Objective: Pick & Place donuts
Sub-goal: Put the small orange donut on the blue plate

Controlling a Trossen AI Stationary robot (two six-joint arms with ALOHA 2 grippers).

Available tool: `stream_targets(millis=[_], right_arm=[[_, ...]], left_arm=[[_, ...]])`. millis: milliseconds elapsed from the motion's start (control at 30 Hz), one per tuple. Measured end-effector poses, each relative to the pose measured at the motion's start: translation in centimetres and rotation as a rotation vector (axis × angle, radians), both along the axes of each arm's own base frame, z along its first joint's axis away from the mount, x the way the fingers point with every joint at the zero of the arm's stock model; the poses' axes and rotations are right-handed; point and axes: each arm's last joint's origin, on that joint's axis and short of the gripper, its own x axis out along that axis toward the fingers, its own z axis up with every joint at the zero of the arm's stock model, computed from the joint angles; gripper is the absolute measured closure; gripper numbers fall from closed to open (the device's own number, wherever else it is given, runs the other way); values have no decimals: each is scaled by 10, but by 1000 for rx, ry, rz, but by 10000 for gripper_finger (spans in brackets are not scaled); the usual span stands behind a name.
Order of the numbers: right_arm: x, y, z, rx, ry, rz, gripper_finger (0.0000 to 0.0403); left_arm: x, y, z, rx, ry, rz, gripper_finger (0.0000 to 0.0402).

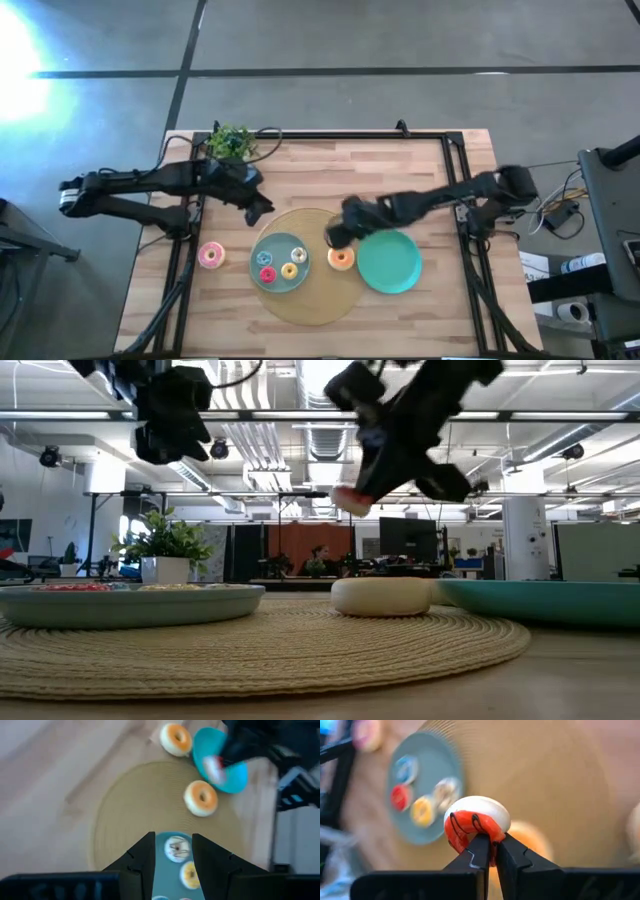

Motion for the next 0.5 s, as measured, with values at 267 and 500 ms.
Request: stream_targets(millis=[267,500], right_arm=[[42,-52,16,18,-28,-3,390],[55,-82,30,2,-91,63,390]], left_arm=[[28,9,-1,-1,-130,-98,300],[44,14,-1,226,-204,-138,300]])
